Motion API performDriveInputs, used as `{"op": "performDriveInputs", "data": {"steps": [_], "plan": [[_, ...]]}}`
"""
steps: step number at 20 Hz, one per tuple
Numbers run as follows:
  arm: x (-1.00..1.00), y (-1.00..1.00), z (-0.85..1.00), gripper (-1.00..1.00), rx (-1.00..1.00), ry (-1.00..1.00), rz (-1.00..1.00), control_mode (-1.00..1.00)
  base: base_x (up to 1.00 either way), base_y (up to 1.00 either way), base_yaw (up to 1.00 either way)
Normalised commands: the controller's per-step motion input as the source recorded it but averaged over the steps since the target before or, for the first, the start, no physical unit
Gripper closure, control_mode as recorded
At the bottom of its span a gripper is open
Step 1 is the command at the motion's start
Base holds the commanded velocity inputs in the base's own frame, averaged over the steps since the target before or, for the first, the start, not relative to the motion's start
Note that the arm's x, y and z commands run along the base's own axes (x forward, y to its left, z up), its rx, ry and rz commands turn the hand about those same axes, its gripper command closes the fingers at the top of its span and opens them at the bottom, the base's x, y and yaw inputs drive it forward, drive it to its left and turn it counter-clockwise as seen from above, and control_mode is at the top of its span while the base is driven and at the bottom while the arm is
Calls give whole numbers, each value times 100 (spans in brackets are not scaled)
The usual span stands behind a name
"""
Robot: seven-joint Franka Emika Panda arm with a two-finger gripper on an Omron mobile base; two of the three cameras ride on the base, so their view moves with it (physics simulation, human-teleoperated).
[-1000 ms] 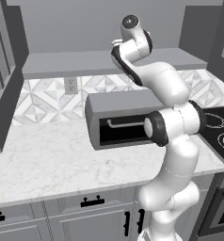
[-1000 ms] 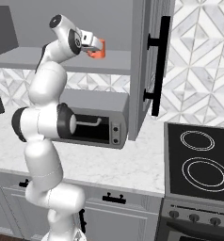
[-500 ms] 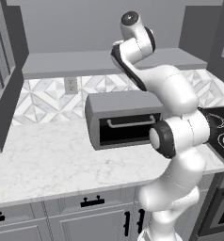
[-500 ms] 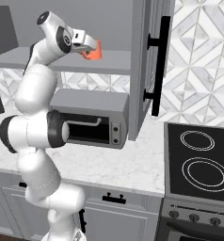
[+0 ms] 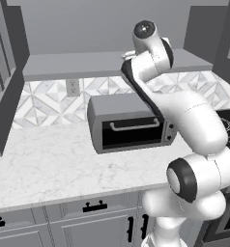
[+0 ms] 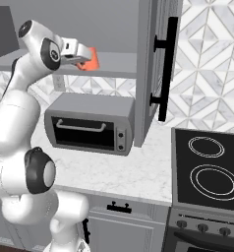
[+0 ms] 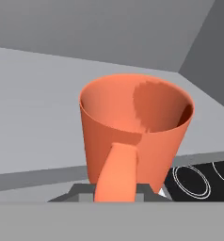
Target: Gather all objects into one cabinet and sort the glasses and bowls to opposite sides.
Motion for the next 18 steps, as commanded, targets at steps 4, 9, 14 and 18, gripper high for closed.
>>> {"op": "performDriveInputs", "data": {"steps": [4,9,14,18], "plan": [[-100,-4,24,100,0,0,1,-100,0,0,0],[-100,-1,16,100,7,0,0,-100,0,0,0],[-100,0,19,100,18,0,0,-100,0,0,0],[-100,0,26,100,21,0,0,-100,0,0,0]]}}
